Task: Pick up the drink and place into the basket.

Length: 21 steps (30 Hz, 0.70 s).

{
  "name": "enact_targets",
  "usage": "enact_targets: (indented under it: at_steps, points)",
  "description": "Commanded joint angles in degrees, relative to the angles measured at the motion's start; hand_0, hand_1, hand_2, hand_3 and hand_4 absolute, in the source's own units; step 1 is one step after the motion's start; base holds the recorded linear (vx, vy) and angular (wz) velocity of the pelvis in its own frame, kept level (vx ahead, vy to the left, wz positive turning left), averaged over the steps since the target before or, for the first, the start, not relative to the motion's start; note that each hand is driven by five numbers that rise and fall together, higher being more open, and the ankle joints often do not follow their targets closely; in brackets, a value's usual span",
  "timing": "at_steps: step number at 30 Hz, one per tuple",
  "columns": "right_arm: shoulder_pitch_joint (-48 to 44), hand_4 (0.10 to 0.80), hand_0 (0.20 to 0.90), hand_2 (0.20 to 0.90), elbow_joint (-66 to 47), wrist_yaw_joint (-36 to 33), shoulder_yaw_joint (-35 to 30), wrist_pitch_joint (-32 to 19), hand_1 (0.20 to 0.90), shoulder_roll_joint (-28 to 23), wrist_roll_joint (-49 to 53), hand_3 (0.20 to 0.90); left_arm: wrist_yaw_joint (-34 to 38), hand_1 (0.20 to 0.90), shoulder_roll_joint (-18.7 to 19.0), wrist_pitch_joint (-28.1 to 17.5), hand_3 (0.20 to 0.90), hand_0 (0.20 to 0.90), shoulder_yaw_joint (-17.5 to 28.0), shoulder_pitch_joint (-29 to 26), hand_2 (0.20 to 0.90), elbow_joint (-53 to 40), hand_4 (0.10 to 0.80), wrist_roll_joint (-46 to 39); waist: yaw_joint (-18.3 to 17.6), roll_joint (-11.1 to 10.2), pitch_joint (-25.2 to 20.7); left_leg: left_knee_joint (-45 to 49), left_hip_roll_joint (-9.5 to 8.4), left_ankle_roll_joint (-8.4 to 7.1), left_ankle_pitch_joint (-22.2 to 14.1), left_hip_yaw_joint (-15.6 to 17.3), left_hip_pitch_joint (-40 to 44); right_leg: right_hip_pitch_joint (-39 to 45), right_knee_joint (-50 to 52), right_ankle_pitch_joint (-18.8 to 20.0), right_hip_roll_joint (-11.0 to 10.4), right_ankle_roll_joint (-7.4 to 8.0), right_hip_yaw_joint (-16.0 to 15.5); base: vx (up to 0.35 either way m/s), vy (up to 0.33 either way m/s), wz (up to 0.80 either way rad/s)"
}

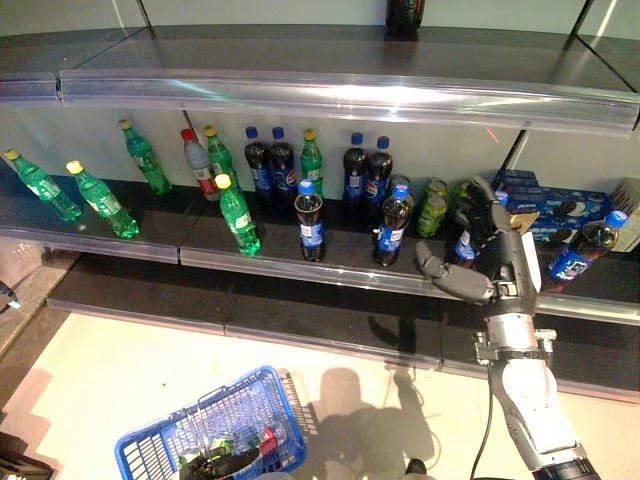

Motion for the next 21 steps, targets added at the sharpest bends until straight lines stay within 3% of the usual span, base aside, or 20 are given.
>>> enact_targets:
  at_steps: [1, 9, 21]
  points:
    - [-3.15, 0.800, 0.900, 0.900, -5.72, -6.88, -6.14, -7.55, 0.900, 1.27, -3.71, 0.900, -1.58, 0.300, 1.05, -6.32, 0.200, 0.300, 1.11, -0.85, 0.300, -3.11, 0.100, 2.34, 0.14, -0.71, -1.77, 5.87, 2.72, 0.54, 0.83, 3.19, -1.26, -1.95, 5.52, -1.10, -0.09, -4.42, 0.49, 0.049, 0.003, -0.03]
    - [-1.10, 0.800, 0.900, 0.900, -2.55, -12.24, -8.55, -3.64, 0.900, 0.99, -3.99, 0.900, -2.12, 0.300, 1.41, -6.24, 0.200, 0.300, 1.37, -0.65, 0.300, -2.66, 0.100, 2.86, -0.92, -0.11, -0.36, 7.59, 2.62, 0.32, 0.80, 3.98, -2.73, -3.37, 6.43, -0.99, -0.50, -4.38, 1.09, 0.029, 0.010, -0.04]
    - [-6.60, 0.800, 0.900, 0.900, -0.60, -19.93, -6.74, -5.66, 0.900, 0.31, -6.11, 0.900, 0.34, 0.300, 0.62, -6.49, 0.200, 0.300, -1.67, -4.30, 0.300, -4.42, 0.100, 0.52, -1.62, 1.07, 8.36, 18.26, 3.36, -0.46, 3.73, 1.44, -13.00, -10.42, 12.98, -2.46, 0.16, -6.31, 2.80, -0.076, 0.012, -0.06]
